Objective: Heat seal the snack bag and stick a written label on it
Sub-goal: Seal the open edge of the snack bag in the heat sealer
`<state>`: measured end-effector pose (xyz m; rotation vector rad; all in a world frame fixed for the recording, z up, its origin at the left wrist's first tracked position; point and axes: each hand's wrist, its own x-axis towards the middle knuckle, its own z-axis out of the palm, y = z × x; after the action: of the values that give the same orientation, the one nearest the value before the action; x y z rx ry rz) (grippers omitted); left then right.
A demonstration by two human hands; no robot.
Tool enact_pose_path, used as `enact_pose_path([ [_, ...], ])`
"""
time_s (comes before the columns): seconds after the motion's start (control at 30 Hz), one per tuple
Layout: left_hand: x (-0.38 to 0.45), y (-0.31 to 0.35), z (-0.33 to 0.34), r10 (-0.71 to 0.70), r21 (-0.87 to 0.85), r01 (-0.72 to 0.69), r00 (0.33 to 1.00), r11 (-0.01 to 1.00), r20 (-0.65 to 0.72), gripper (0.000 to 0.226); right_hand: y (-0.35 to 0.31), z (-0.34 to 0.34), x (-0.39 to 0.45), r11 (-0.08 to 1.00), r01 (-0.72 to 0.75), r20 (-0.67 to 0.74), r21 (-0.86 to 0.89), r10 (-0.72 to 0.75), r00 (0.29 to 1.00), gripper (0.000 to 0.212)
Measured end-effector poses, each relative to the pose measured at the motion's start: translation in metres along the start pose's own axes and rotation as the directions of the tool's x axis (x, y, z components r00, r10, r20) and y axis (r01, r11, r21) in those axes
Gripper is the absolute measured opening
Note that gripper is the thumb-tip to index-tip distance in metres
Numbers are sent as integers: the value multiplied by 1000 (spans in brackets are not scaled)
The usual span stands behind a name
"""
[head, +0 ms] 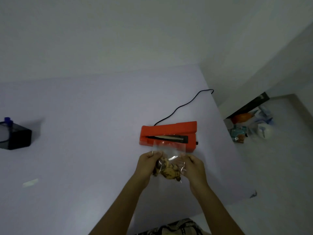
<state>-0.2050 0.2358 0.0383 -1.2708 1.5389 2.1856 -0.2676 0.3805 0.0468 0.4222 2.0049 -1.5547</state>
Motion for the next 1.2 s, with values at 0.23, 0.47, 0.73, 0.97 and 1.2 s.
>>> enact_pose_path([
  [0.23,17,3,22,-30,-25,27,995,999,-100,29,-4,-6,38,998,-27,35,-65,29,999,22],
  [0.47,26,5,21,-48,-45,43,992,998,-119,37,-6,1,50,998,-23,53,-63,27,998,23],
  [0.73,29,2,18,-61,-46,55,989,997,-137,38,-2,4,59,996,-58,42,-63,60,997,20],
  [0.97,30,6,19,-72,-45,64,976,997,-203,35,2,9,61,995,-49,-11,-81,49,999,22],
  [1.2,32,11,21,-47,-15,44,973,999,-228,30,5,8,68,993,-46,-12,-109,45,999,19],
])
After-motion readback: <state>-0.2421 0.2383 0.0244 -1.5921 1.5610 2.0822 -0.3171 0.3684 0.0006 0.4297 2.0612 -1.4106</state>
